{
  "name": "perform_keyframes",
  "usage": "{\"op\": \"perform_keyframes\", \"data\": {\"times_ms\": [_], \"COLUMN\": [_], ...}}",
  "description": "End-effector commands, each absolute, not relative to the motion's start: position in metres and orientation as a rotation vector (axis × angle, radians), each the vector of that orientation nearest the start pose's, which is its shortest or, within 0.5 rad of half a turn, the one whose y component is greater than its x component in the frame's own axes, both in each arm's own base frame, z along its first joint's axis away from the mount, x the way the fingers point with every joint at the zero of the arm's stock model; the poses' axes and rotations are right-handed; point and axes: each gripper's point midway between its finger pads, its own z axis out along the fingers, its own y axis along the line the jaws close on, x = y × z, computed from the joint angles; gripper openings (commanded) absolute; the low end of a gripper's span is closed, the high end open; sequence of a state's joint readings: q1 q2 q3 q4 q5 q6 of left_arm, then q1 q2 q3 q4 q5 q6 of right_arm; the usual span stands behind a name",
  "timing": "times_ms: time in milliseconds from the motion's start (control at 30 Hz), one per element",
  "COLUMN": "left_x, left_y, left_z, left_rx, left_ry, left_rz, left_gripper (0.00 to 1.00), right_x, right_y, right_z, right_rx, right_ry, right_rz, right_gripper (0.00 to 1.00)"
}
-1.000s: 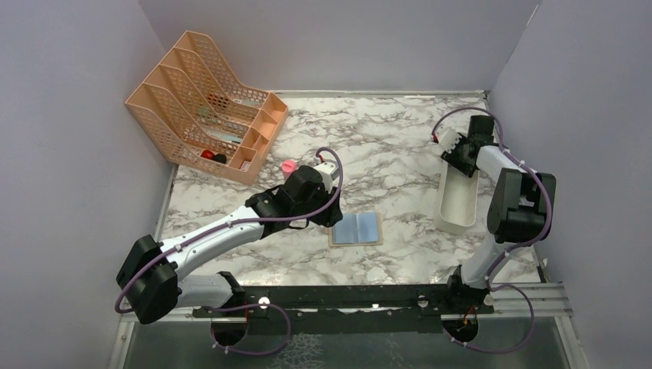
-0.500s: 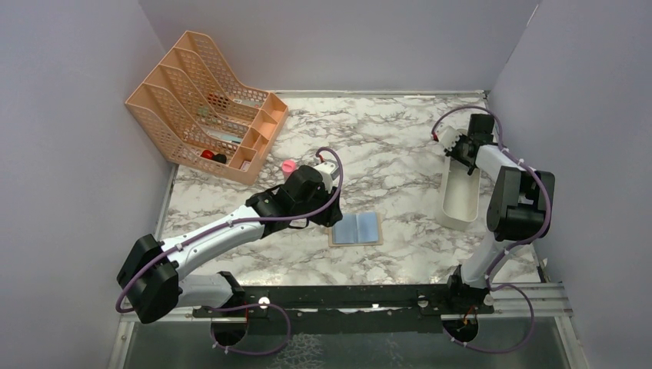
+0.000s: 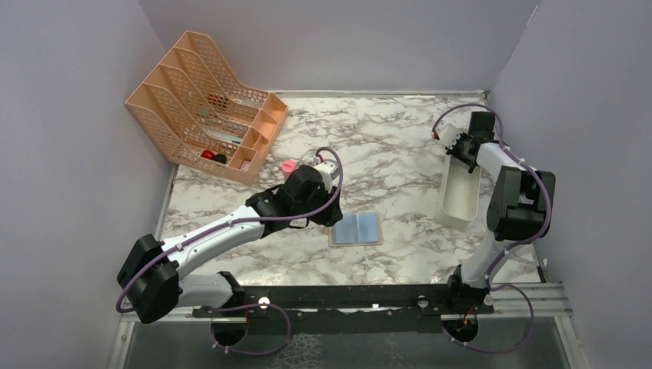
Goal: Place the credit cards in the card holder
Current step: Pick up the credit card from the storage box.
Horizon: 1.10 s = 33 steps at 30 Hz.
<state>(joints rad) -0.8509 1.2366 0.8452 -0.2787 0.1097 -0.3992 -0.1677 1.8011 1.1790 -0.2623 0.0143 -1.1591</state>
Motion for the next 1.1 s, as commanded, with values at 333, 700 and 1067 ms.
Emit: {"op": "perform_keyframes", "data": {"times_ms": [333,700,1067], "left_x": [0.204,0.2044,0.2054], "left_y": [-0.2952,-0.2969,-0.2951], "left_z": [0.152,0.1519,0.1502], "left_rx": [0.596,0.598,0.594], "left_ry": [2.254,2.252,2.257], "left_rz": [-0.84,-0.852,-0.842], "left_gripper": [0.45,0.45,0.45], "right_x": [0.451,0.4562,0.4562], "right_y": [-0.118,-0.1164,-0.1195], "right_z": [0.1019,0.0991,0.1035], "right_rx": [-1.114,-1.124,-1.104], "right_ry": [2.249,2.247,2.269], "right_rz": [-0.569,-0.55,-0.56], "right_gripper": [0.05,0.02,0.05]}}
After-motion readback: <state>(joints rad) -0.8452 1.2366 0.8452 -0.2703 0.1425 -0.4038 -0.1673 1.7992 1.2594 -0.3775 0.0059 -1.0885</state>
